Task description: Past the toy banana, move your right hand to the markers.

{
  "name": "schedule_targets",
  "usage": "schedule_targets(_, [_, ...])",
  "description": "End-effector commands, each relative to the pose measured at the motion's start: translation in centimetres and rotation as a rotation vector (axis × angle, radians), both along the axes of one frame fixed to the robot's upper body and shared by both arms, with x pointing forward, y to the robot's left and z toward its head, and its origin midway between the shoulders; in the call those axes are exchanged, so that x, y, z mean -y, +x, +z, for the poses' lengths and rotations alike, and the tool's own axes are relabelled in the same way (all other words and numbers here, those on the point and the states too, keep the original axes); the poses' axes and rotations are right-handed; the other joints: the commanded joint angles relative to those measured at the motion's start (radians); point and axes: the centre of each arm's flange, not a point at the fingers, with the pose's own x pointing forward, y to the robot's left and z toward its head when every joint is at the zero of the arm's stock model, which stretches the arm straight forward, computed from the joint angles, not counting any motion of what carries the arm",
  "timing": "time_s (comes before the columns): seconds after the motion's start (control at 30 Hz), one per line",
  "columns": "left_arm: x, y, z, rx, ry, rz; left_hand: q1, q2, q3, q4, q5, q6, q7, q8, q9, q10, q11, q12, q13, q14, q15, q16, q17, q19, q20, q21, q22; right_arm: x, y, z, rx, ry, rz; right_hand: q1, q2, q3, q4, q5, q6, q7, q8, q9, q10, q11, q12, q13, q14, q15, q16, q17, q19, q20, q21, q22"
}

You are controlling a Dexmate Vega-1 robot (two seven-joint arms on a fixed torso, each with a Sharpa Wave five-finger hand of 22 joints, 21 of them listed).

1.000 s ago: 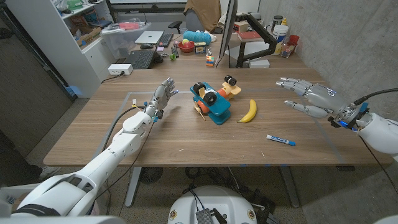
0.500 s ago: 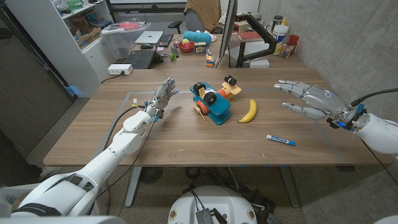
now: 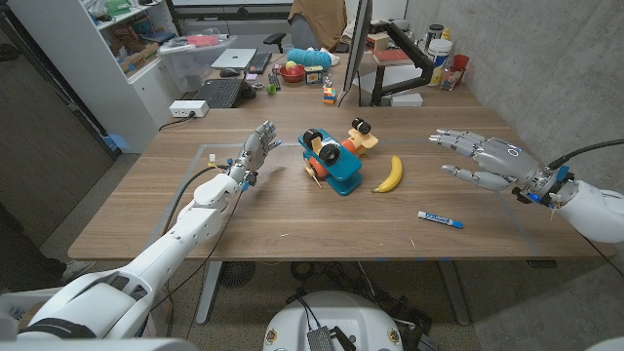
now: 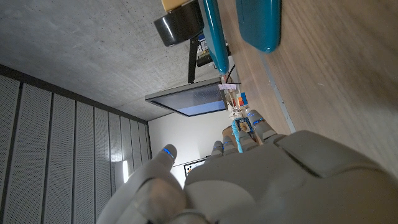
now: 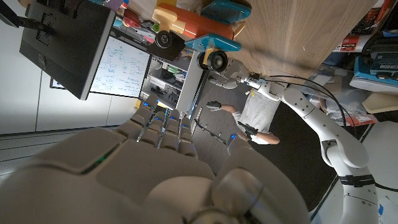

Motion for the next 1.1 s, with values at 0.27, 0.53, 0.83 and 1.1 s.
schedule_targets(0.27, [0.23, -0.13, 0.20, 0.001, 0.010, -0.002, -0.012, 0.092, 0.007, 0.000, 0.000, -0.142, -0.007, 0.005, 0.005, -0.057, 0.002, 0.003, 0.003, -0.037, -0.013, 0.006, 0.003, -0.064, -0.069, -0.006, 0.004, 0.19, 0.46, -0.70, -0.005, -0.009, -0.016, 0.001, -0.003, -0.003, -0.001, 0.005, -0.004, 0.003, 0.002, 0.005, -0.004, -0.002, -0.001, 0.004, -0.003, 0.000, 0.000, 0.002, 0.000, -0.040, -0.006, -0.001])
schedule_targets(0.53, [0.38, -0.04, 0.22, -0.001, 0.013, -0.008, -0.012, 0.092, 0.007, 0.000, -0.001, -0.142, -0.007, 0.005, 0.005, -0.057, 0.001, 0.003, 0.003, -0.037, -0.012, 0.006, 0.003, -0.065, -0.067, -0.008, 0.004, 0.13, 0.45, -0.85, -0.004, -0.019, -0.023, 0.002, -0.004, -0.004, -0.002, 0.006, -0.001, 0.000, 0.003, 0.006, -0.003, -0.002, 0.000, 0.004, -0.002, -0.003, 0.000, 0.001, 0.002, -0.041, -0.009, -0.001])
schedule_targets(0.83, [0.46, -0.14, 0.44, 0.001, 0.020, -0.009, -0.012, 0.091, 0.007, 0.000, -0.001, -0.142, -0.008, 0.005, 0.005, -0.056, 0.001, 0.003, 0.003, -0.037, -0.012, 0.006, 0.003, -0.064, -0.065, -0.009, 0.004, 0.00, 0.64, -1.21, -0.001, -0.033, -0.032, 0.008, -0.001, -0.002, -0.007, 0.007, -0.003, -0.001, 0.003, 0.006, -0.004, -0.005, 0.000, 0.004, -0.002, -0.004, 0.001, 0.000, 0.005, -0.041, -0.012, -0.001])
schedule_targets(1.1, [0.55, -0.11, 0.44, 0.001, 0.021, -0.012, -0.013, 0.091, 0.007, 0.001, -0.002, -0.142, -0.008, 0.005, 0.005, -0.056, 0.000, 0.003, 0.003, -0.036, -0.011, 0.006, 0.003, -0.063, -0.064, -0.011, 0.004, -0.11, 0.72, -1.48, -0.001, -0.047, -0.046, 0.015, -0.005, -0.002, -0.014, 0.007, -0.003, 0.001, 0.003, 0.005, -0.003, -0.007, 0.000, 0.003, 0.001, -0.004, 0.001, 0.000, 0.009, -0.040, -0.014, -0.001])
